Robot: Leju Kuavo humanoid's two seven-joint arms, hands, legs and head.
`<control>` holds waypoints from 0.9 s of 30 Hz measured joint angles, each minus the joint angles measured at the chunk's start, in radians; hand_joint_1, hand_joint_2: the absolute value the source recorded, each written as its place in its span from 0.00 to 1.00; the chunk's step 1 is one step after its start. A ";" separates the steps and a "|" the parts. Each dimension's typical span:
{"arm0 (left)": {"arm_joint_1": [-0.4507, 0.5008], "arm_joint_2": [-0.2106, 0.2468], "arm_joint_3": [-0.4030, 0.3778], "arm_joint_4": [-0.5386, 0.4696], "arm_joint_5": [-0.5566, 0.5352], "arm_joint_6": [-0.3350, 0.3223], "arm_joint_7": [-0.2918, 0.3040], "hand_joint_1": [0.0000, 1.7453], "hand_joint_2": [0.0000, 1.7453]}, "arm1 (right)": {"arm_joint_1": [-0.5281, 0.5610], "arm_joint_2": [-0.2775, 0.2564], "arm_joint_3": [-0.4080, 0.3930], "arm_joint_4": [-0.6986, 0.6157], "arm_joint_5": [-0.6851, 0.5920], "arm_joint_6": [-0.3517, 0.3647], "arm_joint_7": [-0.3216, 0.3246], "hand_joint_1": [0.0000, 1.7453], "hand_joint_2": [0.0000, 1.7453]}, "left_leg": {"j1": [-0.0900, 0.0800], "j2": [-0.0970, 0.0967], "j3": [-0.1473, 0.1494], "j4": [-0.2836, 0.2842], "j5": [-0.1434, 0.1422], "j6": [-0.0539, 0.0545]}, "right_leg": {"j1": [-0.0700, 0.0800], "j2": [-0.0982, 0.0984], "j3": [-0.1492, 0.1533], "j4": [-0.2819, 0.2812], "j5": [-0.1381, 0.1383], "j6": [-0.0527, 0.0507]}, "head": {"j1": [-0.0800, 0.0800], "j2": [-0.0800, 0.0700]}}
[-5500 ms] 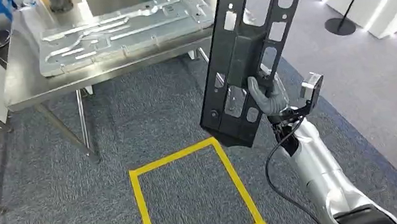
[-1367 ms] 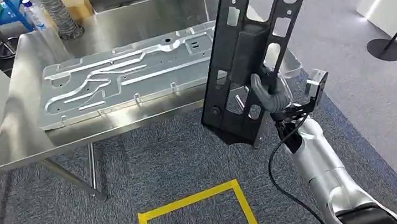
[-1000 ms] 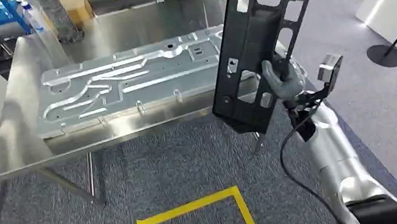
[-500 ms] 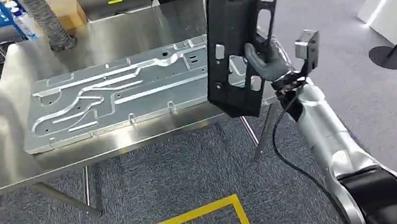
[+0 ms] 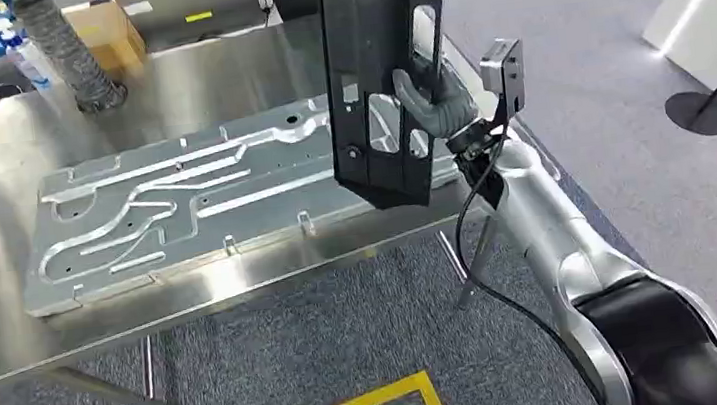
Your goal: Take the parts from the cabinet and place them on the table.
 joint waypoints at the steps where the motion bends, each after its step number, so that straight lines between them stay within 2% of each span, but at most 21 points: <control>1: 0.001 0.000 0.000 0.000 0.002 0.002 -0.001 0.00 1.00 | -0.002 0.000 0.000 0.001 0.001 -0.001 0.000 1.00 1.00 | 0.006 0.000 0.017 -0.014 0.003 0.000 | -0.004 -0.004 -0.008 0.025 -0.007 0.001 | 0.000 0.000; 3: -0.003 0.000 0.000 0.000 0.002 0.002 -0.002 0.00 1.00 | -0.014 0.000 0.000 0.007 0.009 -0.003 0.002 1.00 1.00 | 0.007 0.000 0.032 -0.016 -0.007 0.009 | -0.004 -0.004 -0.084 0.155 -0.029 0.008 | 0.000 0.000; 5: -0.003 -0.001 0.000 0.000 0.001 0.000 -0.002 0.00 1.00 | -0.016 0.000 0.007 0.020 0.040 -0.023 0.008 1.00 1.00 | 0.008 0.000 0.045 -0.015 -0.023 0.008 | -0.008 -0.004 -0.178 0.280 -0.101 0.019 | 0.000 0.000; 6: -0.002 -0.001 0.000 0.000 -0.001 0.000 0.000 0.00 1.00 | -0.018 0.000 0.014 0.029 0.069 -0.044 0.012 1.00 1.00 | 0.010 -0.001 0.052 -0.013 -0.031 0.006 | -0.010 -0.004 -0.208 0.302 -0.123 0.022 | 0.000 0.000; 7: -0.002 -0.002 0.000 0.000 -0.002 0.000 0.002 0.00 1.00 | -0.026 0.000 0.030 0.046 0.127 -0.088 0.017 1.00 1.00 | 0.012 -0.002 0.059 -0.008 -0.040 0.002 | -0.013 -0.005 -0.220 0.285 -0.117 0.025 | 0.000 0.000; 8: -0.002 -0.002 0.000 0.000 -0.002 -0.001 0.000 0.00 1.00 | -0.044 0.000 0.051 0.066 0.204 -0.156 0.033 1.00 1.00 | 0.013 -0.002 0.068 -0.001 -0.052 -0.001 | -0.016 -0.006 -0.214 0.232 -0.080 0.028 | 0.000 0.000; 10: -0.004 -0.002 0.000 0.000 -0.005 -0.006 -0.012 0.00 1.00 | -0.102 -0.001 0.142 0.118 0.489 -0.369 0.105 1.00 1.00 | 0.015 -0.002 0.082 0.020 -0.081 -0.010 | -0.022 -0.010 -0.173 0.065 0.069 0.033 | 0.000 0.000; 11: -0.004 -0.002 0.000 0.000 -0.010 -0.006 -0.018 0.00 1.00 | -0.134 -0.002 0.194 0.149 0.623 -0.451 0.147 1.00 1.00 | 0.012 -0.002 0.084 0.034 -0.093 -0.016 | -0.020 -0.013 -0.172 0.019 0.125 0.028 | 0.000 0.000; 12: -0.006 -0.001 0.000 0.000 -0.015 -0.002 -0.020 0.00 1.00 | -0.164 0.000 0.262 0.181 0.783 -0.534 0.209 1.00 1.00 | 0.012 -0.005 0.076 0.039 -0.099 -0.020 | -0.012 -0.013 -0.175 0.022 0.093 0.014 | 0.000 0.000; 13: -0.007 -0.001 -0.002 0.000 -0.019 0.004 -0.020 0.00 1.00 | -0.190 0.010 0.319 0.198 0.898 -0.577 0.264 1.00 1.00 | 0.013 -0.003 0.071 0.041 -0.105 -0.028 | -0.013 -0.013 -0.174 0.025 0.112 0.005 | -0.002 0.000; 14: -0.005 -0.001 -0.003 0.000 -0.021 0.010 -0.021 0.00 1.00 | -0.211 0.013 0.402 0.222 1.039 -0.610 0.343 1.00 1.00 | 0.014 -0.002 0.075 0.051 -0.103 -0.033 | -0.011 -0.009 -0.173 0.021 0.111 -0.002 | 0.000 0.000; 16: -0.006 0.000 -0.005 0.000 -0.025 0.019 -0.023 0.00 1.00 | -0.239 0.025 0.517 0.257 1.155 -0.612 0.399 1.00 1.00 | 0.017 -0.001 0.073 0.054 -0.119 -0.044 | -0.015 -0.011 -0.158 0.013 0.111 -0.012 | 0.000 0.000; 17: -0.006 0.000 -0.006 0.000 -0.029 0.021 -0.025 0.00 1.00 | -0.252 0.037 0.552 0.272 1.171 -0.610 0.412 1.00 1.00 | 0.020 0.000 0.062 0.086 -0.138 -0.051 | -0.015 -0.011 -0.153 0.011 0.109 -0.015 | 0.000 0.000; 18: -0.008 0.000 -0.008 0.000 -0.030 0.021 -0.025 0.00 1.00 | -0.267 0.049 0.589 0.289 1.179 -0.609 0.420 1.00 1.00 | 0.024 0.000 0.031 0.148 -0.168 -0.058 | -0.015 -0.009 -0.153 0.011 0.107 -0.019 | 0.000 0.000; 20: -0.010 0.000 -0.009 0.000 -0.030 0.021 -0.025 0.00 1.00 | -0.290 0.064 0.655 0.315 1.188 -0.609 0.427 1.00 1.00 | 0.035 0.000 -0.060 0.309 -0.232 -0.068 | -0.013 -0.008 -0.149 0.012 0.101 -0.022 | 0.000 0.000; 21: -0.009 0.000 -0.010 0.000 -0.030 0.021 -0.025 0.00 1.00 | -0.291 0.068 0.673 0.322 1.188 -0.609 0.427 1.00 1.00 | 0.038 0.000 -0.091 0.356 -0.242 -0.071 | -0.012 -0.008 -0.145 0.012 0.097 -0.022 | 0.000 0.000; 22: -0.008 0.000 -0.010 0.000 -0.030 0.021 -0.025 0.00 1.00 | -0.290 0.070 0.689 0.330 1.189 -0.609 0.430 1.00 1.00 | 0.041 0.000 -0.102 0.357 -0.226 -0.075 | -0.012 -0.009 -0.139 0.012 0.093 -0.021 | 0.000 0.000; 23: -0.007 0.000 -0.010 0.000 -0.030 0.021 -0.025 0.00 1.00 | -0.290 0.071 0.699 0.337 1.191 -0.610 0.430 1.00 1.00 | 0.044 0.000 -0.090 0.313 -0.188 -0.076 | -0.013 -0.009 -0.133 0.013 0.088 -0.019 | 0.000 0.000; 25: -0.008 0.000 -0.010 0.000 -0.030 0.022 -0.027 0.00 1.00 | -0.298 0.077 0.717 0.349 1.201 -0.610 0.430 1.00 1.00 | 0.051 0.000 -0.022 0.133 -0.068 -0.080 | -0.014 -0.009 -0.121 0.014 0.078 -0.013 | 0.000 0.000; 26: -0.008 0.000 -0.010 0.000 -0.030 0.023 -0.031 0.00 1.00 | -0.306 0.080 0.729 0.356 1.206 -0.610 0.430 1.00 1.00 | 0.054 0.000 -0.004 0.066 -0.037 -0.082 | -0.014 -0.008 -0.120 0.014 0.075 -0.009 | 0.000 0.000; 27: -0.011 0.000 -0.010 0.000 -0.030 0.024 -0.035 0.00 1.00 | -0.315 0.084 0.740 0.362 1.209 -0.610 0.429 0.00 0.00 | 0.047 0.001 -0.001 0.050 -0.067 -0.078 | -0.012 -0.005 -0.123 0.016 0.077 -0.005 | 0.000 0.000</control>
